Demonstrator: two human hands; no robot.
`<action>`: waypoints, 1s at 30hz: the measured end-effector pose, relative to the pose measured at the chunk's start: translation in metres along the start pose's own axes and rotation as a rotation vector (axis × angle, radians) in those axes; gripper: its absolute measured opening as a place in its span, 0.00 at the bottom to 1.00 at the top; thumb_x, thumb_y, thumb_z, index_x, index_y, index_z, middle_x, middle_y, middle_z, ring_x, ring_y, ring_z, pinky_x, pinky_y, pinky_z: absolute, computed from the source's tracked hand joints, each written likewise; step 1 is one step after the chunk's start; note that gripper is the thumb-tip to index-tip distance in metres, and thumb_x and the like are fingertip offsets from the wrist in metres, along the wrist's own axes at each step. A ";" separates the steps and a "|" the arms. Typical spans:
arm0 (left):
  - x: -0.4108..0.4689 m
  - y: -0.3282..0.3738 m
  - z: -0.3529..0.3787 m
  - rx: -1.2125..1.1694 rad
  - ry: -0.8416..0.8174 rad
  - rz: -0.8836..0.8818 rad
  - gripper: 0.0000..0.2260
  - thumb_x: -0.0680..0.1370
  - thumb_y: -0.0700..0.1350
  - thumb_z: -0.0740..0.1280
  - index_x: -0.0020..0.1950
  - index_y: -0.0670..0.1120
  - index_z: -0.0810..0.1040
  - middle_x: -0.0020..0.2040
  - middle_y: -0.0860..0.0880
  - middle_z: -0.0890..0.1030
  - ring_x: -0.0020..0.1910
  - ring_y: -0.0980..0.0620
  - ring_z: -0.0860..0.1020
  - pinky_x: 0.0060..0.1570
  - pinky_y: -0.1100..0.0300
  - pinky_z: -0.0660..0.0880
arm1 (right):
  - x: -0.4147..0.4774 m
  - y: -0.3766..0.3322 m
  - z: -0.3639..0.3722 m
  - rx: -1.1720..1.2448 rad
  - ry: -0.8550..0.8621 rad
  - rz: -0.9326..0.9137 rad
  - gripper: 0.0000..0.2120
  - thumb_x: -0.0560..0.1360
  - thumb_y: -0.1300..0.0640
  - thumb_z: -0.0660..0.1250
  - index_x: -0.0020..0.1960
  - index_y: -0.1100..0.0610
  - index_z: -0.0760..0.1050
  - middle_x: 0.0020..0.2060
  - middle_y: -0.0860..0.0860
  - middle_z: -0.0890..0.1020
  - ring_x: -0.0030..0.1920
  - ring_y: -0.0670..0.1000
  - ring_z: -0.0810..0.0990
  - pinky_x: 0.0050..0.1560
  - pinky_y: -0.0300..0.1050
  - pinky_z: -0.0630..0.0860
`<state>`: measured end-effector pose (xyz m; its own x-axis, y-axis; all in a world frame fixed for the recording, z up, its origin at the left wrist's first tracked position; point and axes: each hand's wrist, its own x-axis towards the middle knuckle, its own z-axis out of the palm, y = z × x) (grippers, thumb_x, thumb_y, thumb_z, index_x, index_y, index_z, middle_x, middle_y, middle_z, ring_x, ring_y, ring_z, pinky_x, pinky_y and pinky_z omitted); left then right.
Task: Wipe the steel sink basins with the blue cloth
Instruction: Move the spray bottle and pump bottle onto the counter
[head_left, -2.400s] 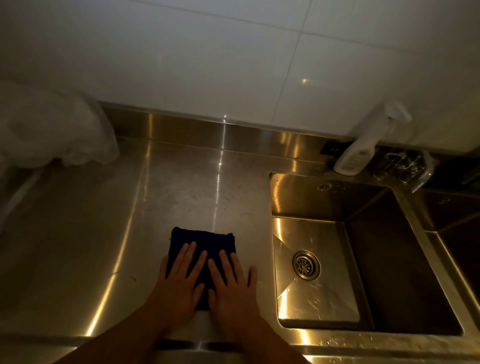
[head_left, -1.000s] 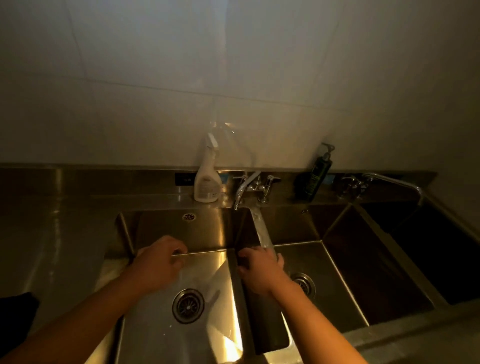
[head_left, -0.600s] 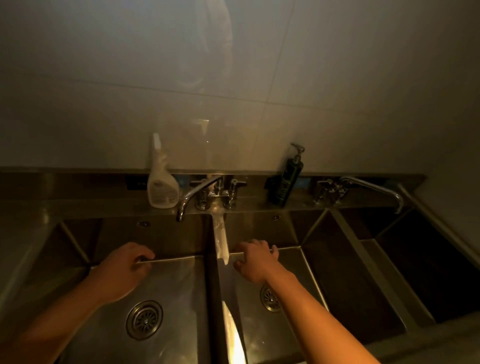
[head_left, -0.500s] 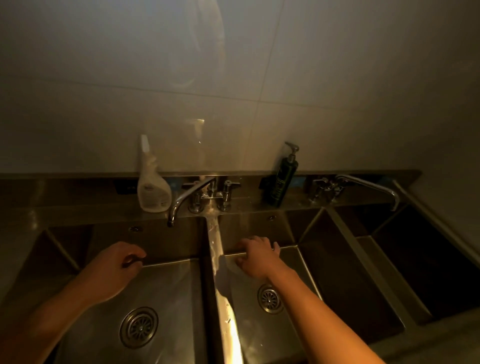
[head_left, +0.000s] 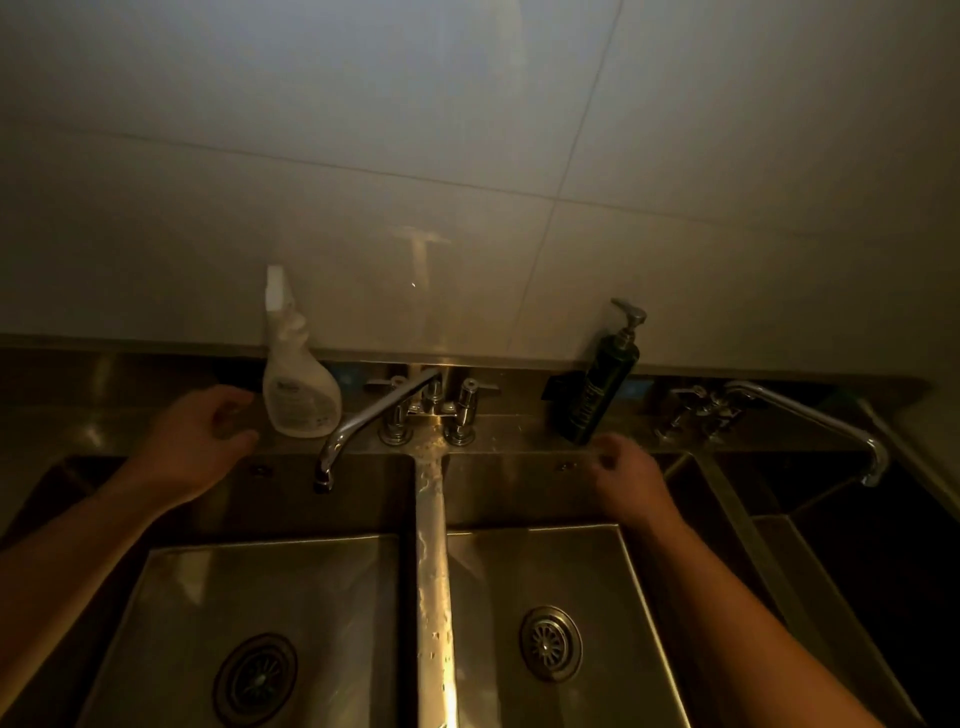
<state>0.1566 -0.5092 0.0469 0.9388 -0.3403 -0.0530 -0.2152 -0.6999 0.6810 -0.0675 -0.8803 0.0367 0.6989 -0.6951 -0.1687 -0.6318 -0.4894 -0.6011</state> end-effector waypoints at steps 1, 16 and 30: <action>0.007 0.002 0.003 -0.015 0.024 -0.017 0.22 0.73 0.38 0.71 0.67 0.44 0.72 0.65 0.39 0.74 0.63 0.41 0.74 0.58 0.50 0.70 | 0.013 0.002 -0.002 0.033 0.024 0.011 0.23 0.77 0.59 0.66 0.70 0.54 0.67 0.66 0.56 0.74 0.64 0.56 0.74 0.62 0.54 0.74; 0.089 -0.009 0.050 -0.132 0.076 -0.070 0.32 0.67 0.36 0.77 0.69 0.41 0.69 0.63 0.38 0.76 0.61 0.40 0.75 0.56 0.49 0.73 | 0.141 0.025 0.028 0.465 0.192 0.140 0.34 0.68 0.60 0.76 0.69 0.61 0.64 0.66 0.59 0.74 0.65 0.60 0.74 0.63 0.55 0.72; 0.101 -0.016 0.054 -0.238 0.129 -0.038 0.31 0.63 0.41 0.79 0.64 0.45 0.72 0.58 0.44 0.78 0.54 0.46 0.77 0.47 0.52 0.74 | 0.132 0.034 0.034 0.556 0.275 0.088 0.30 0.72 0.58 0.72 0.71 0.55 0.64 0.67 0.55 0.74 0.67 0.57 0.72 0.60 0.49 0.69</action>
<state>0.2400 -0.5666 -0.0089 0.9748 -0.2231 0.0014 -0.1244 -0.5382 0.8336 0.0144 -0.9704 -0.0324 0.4938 -0.8665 -0.0731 -0.3619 -0.1284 -0.9233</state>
